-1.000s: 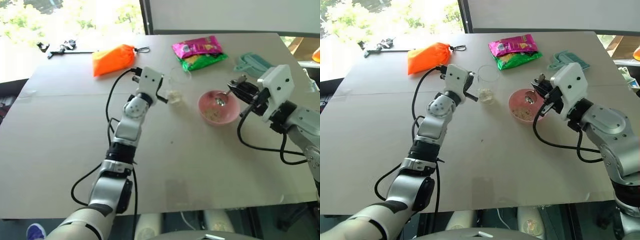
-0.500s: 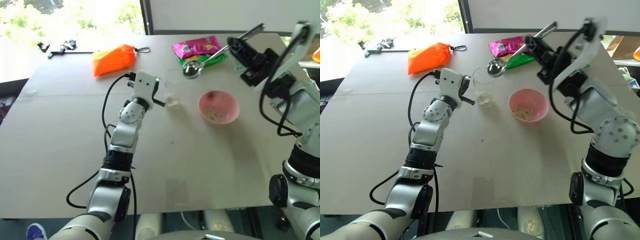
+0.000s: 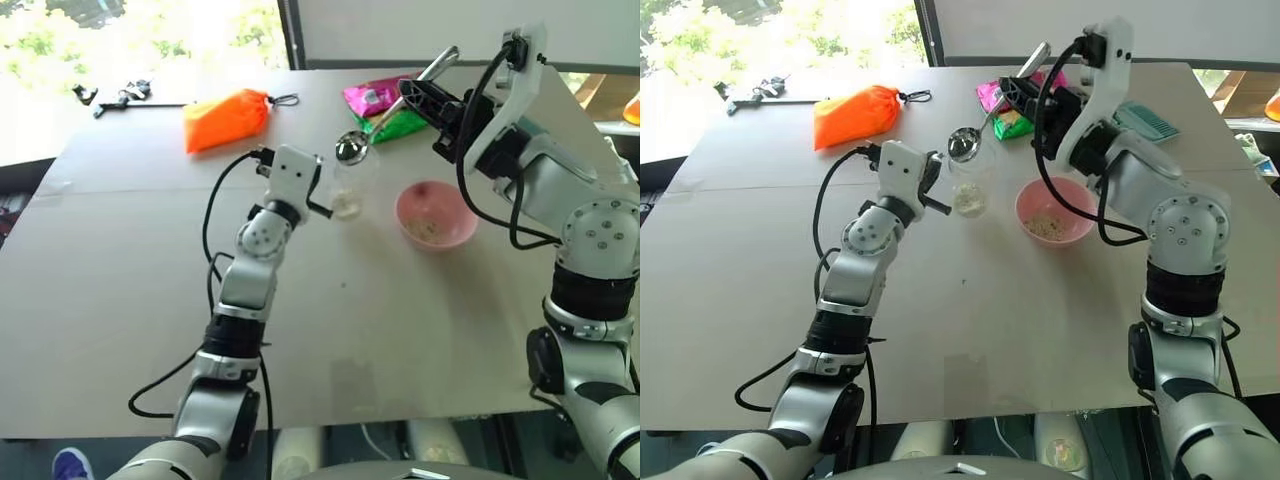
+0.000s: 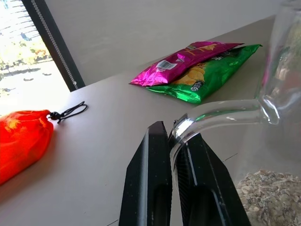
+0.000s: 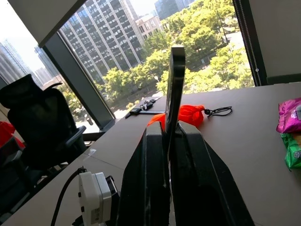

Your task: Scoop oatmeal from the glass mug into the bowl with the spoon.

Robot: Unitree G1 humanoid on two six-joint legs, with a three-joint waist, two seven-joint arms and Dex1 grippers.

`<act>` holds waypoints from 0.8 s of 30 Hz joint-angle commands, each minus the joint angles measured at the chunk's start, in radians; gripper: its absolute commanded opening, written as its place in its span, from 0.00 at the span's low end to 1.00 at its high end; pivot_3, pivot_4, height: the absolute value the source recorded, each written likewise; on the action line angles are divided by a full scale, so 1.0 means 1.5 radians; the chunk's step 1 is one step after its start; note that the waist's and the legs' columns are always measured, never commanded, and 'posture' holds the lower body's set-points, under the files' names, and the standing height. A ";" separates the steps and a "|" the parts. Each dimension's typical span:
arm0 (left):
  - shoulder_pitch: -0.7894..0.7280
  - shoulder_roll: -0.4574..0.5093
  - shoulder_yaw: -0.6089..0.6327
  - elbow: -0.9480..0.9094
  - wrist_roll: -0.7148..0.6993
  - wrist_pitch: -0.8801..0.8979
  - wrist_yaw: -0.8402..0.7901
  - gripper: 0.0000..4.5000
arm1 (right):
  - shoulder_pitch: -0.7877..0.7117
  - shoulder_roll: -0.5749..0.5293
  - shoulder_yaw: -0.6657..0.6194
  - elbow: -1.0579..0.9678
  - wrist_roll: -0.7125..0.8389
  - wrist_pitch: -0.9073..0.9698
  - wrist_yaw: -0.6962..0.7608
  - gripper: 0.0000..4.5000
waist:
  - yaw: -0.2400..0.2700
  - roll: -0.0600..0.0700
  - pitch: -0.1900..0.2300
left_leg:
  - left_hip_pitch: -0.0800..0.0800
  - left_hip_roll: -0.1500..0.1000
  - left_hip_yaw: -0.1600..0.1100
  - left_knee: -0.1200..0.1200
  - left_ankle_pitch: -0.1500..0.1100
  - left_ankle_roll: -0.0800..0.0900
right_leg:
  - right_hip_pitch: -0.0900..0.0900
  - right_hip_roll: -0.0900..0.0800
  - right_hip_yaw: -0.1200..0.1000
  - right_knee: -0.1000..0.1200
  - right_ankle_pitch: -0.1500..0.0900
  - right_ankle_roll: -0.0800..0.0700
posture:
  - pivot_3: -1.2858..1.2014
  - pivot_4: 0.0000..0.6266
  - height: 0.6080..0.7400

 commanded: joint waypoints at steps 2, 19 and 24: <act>-0.001 0.002 0.010 -0.058 -0.002 0.000 0.011 0.01 | -0.016 -0.022 0.003 -0.011 -0.028 -0.003 0.043 0.00 | 0.001 0.000 0.000 | 0.000 0.000 0.000 0.000 0.000 0.000 | 0.000 0.000 0.000 0.000 0.000 0.000 | 0.52 0.24 1.00; -0.003 -0.022 0.016 -0.067 -0.013 0.020 0.031 0.00 | -0.029 -0.015 0.139 0.047 -0.277 -0.061 0.209 0.56 | 0.001 0.000 0.000 | 0.000 0.000 0.000 0.000 0.000 0.000 | 0.000 0.000 0.000 0.000 0.000 0.000 | 0.52 0.24 1.00; 0.022 -0.037 0.059 -0.071 -0.047 0.039 0.051 0.00 | -0.026 -0.007 0.065 0.020 -0.218 -0.033 0.233 0.99 | 0.000 0.000 0.000 | 0.000 0.000 0.000 0.000 0.000 0.000 | 0.000 0.000 0.000 0.000 0.000 0.000 | 0.52 0.24 1.00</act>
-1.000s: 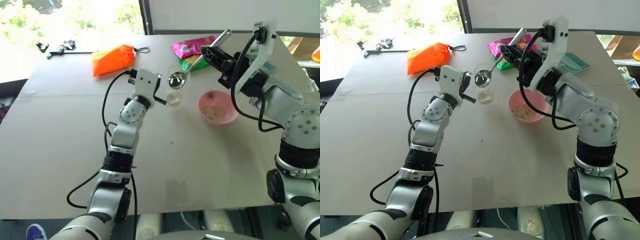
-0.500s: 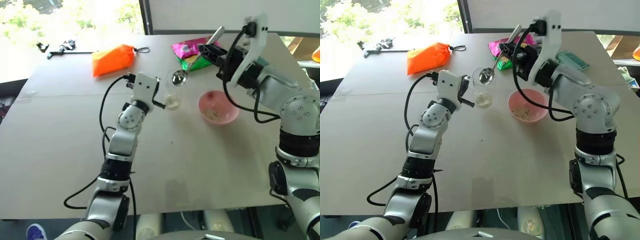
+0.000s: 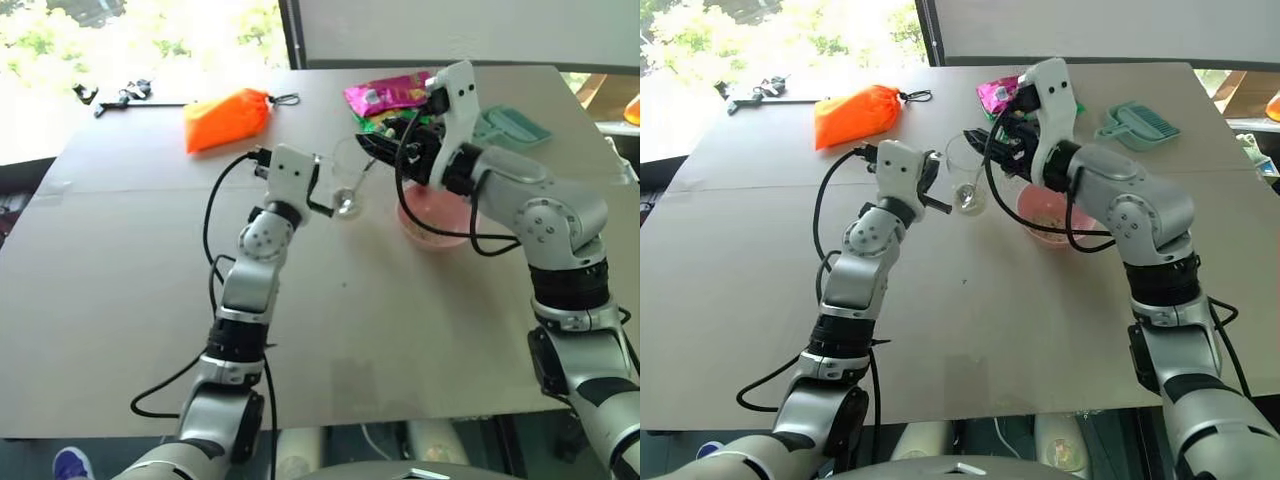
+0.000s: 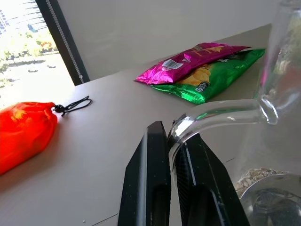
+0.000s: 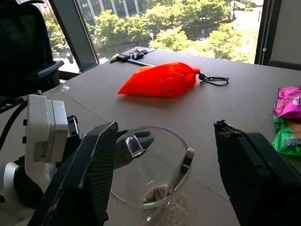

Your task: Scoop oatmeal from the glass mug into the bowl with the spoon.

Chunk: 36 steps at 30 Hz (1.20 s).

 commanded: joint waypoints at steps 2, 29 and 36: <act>0.022 -0.009 0.059 -0.049 -0.045 0.002 0.026 0.00 | -0.001 -0.015 -0.100 -0.068 0.073 0.013 0.023 0.99 | 0.001 0.000 0.000 | 0.000 0.000 0.000 0.000 0.000 0.000 | 0.000 0.000 0.000 0.000 0.000 0.000 | 0.52 0.24 1.00; 0.123 0.033 0.128 -0.042 -0.103 -0.042 0.012 0.32 | 0.604 -0.179 -0.238 -0.115 -0.215 -0.376 0.179 1.00 | 0.019 -0.001 0.000 | 0.010 -0.001 0.002 -0.003 0.001 0.001 | 0.006 0.000 0.003 -0.001 0.000 0.000 | 0.52 0.24 1.00; 0.160 0.034 0.141 -0.124 -0.134 0.009 0.014 0.85 | 0.599 -0.163 -0.220 -0.068 -0.238 -0.427 0.199 1.00 | 0.018 -0.001 0.000 | 0.011 0.000 0.004 -0.003 0.001 0.001 | 0.006 -0.001 0.006 -0.001 0.000 0.000 | 0.52 0.24 1.00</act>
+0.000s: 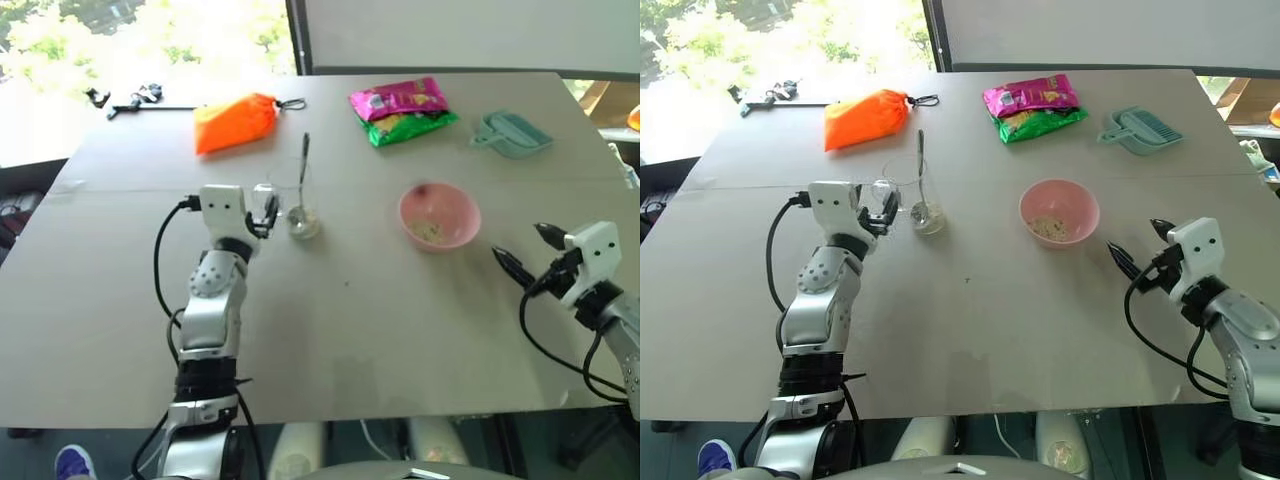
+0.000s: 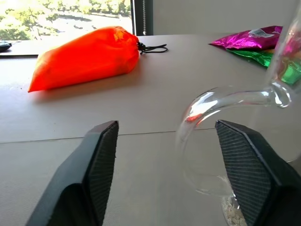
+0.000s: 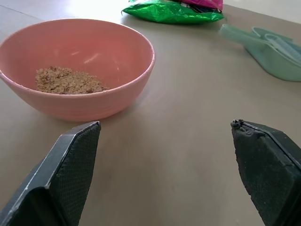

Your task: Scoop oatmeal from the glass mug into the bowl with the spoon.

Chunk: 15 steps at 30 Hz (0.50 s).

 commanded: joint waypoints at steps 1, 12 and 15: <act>0.030 0.009 0.015 -0.096 -0.031 0.031 -0.006 0.85 | -0.009 0.001 0.004 0.016 -0.014 -0.043 0.020 1.00 | 0.000 0.000 0.000 | 0.000 0.000 0.000 0.000 0.000 0.000 | 0.000 0.000 0.000 0.000 0.000 0.000 | 0.52 0.24 1.00; 0.303 0.082 0.075 -0.347 -0.188 0.117 -0.136 0.85 | 0.016 -0.078 -0.024 0.061 0.051 -0.063 0.208 1.00 | 0.002 0.000 0.000 | 0.001 0.001 0.002 -0.001 0.000 0.000 | 0.000 0.000 0.002 -0.001 0.000 0.000 | 0.52 0.24 1.00; 0.424 0.120 0.134 -0.392 -0.259 0.120 -0.213 0.85 | 0.050 -0.117 -0.064 0.064 0.076 -0.056 0.261 1.00 | 0.003 0.000 0.000 | 0.001 0.001 0.002 -0.002 0.000 0.000 | 0.000 0.000 0.003 -0.002 0.000 0.000 | 0.52 0.24 1.00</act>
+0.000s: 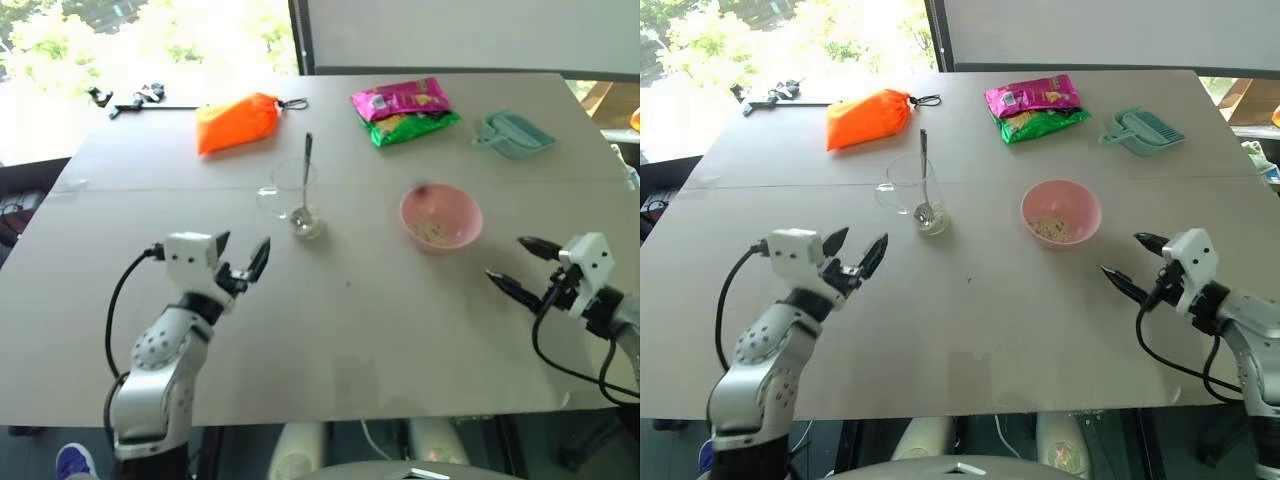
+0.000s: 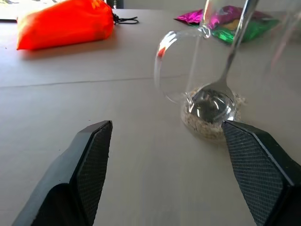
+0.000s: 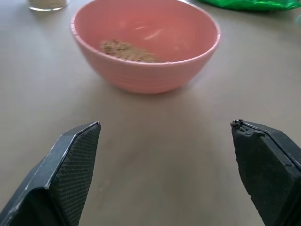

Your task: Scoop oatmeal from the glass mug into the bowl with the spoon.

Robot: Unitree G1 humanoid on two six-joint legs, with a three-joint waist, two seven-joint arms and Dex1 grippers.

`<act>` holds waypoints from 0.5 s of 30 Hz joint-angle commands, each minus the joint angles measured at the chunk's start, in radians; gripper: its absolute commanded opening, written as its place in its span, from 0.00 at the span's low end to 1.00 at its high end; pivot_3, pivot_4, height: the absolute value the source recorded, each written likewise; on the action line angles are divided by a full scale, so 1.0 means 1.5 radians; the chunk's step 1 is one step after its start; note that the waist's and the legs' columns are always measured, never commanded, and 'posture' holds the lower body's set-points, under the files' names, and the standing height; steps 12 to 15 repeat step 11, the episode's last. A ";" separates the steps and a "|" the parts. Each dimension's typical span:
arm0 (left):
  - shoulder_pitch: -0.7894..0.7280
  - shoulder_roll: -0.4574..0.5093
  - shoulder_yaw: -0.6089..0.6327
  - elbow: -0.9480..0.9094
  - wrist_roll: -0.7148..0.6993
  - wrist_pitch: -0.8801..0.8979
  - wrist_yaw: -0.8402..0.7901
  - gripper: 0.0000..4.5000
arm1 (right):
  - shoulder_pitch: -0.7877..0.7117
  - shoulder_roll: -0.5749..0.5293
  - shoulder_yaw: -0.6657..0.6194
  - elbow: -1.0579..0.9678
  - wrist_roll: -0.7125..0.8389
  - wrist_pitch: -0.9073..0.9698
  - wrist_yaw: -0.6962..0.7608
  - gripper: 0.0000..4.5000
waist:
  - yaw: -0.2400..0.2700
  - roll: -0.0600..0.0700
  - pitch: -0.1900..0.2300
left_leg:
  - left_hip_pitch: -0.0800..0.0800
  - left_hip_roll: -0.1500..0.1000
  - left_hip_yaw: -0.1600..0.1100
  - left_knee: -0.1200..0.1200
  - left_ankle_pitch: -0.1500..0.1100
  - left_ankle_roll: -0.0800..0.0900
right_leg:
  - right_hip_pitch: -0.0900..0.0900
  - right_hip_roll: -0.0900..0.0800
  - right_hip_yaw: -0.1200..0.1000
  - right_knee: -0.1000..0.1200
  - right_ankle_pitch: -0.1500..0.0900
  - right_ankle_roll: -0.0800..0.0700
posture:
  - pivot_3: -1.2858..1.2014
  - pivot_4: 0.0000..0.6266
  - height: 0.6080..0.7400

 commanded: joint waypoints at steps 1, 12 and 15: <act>0.100 0.042 0.082 -0.064 -0.077 0.000 -0.081 0.85 | 0.032 -0.042 -0.075 -0.002 0.035 -0.007 0.058 1.00 | 0.001 0.000 0.000 | 0.000 0.000 0.000 0.000 0.000 0.000 | 0.000 0.000 0.000 0.000 0.000 0.000 | 0.52 0.24 1.00; 0.195 0.142 0.240 -0.039 -0.195 0.029 -0.160 0.85 | 0.175 -0.064 -0.203 -0.013 0.023 -0.044 0.096 1.00 | 0.011 0.000 0.000 | 0.010 0.001 0.001 -0.007 -0.002 0.003 | 0.011 0.000 0.000 -0.008 0.000 0.000 | 0.52 0.24 1.00; 0.195 0.142 0.240 -0.039 -0.195 0.029 -0.160 0.85 | 0.175 -0.064 -0.203 -0.013 0.023 -0.044 0.096 1.00 | 0.011 0.000 0.000 | 0.010 0.001 0.001 -0.007 -0.002 0.003 | 0.011 0.000 0.000 -0.008 0.000 0.000 | 0.52 0.24 1.00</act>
